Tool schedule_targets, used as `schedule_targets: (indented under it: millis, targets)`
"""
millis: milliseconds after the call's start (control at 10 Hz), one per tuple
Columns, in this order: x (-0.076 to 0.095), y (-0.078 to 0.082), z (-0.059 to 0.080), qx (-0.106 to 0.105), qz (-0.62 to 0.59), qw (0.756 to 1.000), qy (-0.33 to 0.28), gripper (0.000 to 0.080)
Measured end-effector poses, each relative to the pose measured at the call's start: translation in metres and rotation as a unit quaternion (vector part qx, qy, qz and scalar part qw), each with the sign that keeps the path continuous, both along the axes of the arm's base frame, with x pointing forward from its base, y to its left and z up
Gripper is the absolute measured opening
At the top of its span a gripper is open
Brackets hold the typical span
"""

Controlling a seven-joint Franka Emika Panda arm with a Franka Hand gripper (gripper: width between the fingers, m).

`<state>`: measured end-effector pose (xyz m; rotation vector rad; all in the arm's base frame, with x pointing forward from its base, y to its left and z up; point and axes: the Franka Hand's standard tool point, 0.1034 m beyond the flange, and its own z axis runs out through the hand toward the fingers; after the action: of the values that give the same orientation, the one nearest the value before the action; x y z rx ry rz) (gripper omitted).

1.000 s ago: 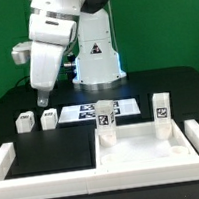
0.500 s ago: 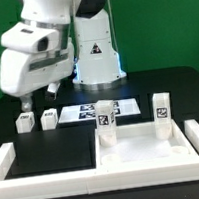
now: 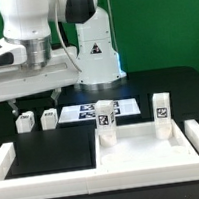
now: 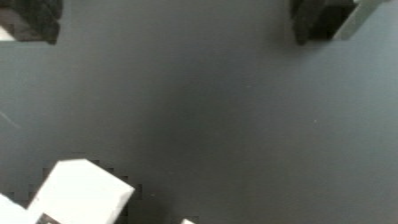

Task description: Assemble square table

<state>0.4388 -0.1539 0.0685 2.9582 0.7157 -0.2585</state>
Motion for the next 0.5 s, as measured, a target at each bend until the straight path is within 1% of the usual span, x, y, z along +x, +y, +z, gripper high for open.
schedule_targets:
  millis: [100, 300, 400, 500]
  targets:
    - [0.001, 0.003, 0.0, -0.002, -0.024, 1.0, -0.003, 0.0649]
    - [0.001, 0.005, -0.001, -0.001, -0.032, 0.999, -0.004, 0.0649]
    - [-0.003, 0.006, -0.003, 0.001, -0.037, 0.999, 0.009, 0.0649]
    - [-0.015, 0.006, -0.007, 0.005, -0.07, 0.997, 0.035, 0.0649]
